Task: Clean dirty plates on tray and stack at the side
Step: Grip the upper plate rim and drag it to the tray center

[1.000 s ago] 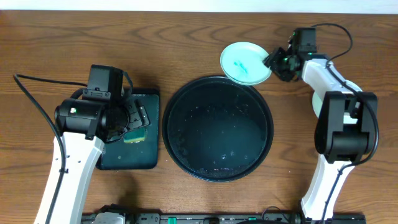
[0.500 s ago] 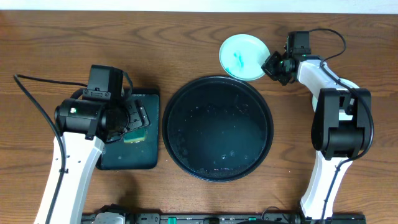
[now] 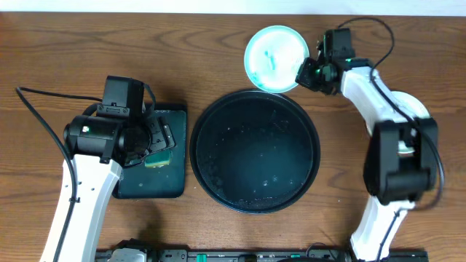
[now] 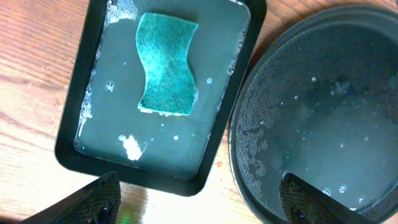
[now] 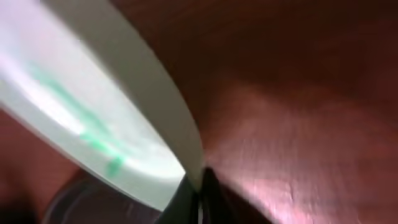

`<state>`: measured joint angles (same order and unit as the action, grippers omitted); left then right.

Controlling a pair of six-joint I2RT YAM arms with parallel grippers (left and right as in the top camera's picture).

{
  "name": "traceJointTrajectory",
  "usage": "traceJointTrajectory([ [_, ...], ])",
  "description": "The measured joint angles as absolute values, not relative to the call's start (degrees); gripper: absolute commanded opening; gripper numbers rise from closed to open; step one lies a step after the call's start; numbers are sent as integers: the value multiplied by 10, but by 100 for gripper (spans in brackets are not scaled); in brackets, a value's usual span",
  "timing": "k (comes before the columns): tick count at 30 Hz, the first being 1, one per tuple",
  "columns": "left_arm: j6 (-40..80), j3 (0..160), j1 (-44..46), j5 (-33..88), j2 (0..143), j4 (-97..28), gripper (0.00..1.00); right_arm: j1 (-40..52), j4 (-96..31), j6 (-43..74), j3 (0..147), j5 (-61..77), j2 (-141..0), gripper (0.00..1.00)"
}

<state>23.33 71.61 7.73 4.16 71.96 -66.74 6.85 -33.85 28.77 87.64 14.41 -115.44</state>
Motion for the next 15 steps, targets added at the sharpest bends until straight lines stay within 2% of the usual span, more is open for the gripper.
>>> traceJointTrajectory([
  [5,233,716,77,42,720,-671,82,69,-456,257,878,139,-1083,1],
  [11,233,716,77,42,720,-671,82,79,-592,212,872,146,-1068,1],
  [15,233,716,77,39,720,-671,77,105,-590,197,842,157,-1068,1],
])
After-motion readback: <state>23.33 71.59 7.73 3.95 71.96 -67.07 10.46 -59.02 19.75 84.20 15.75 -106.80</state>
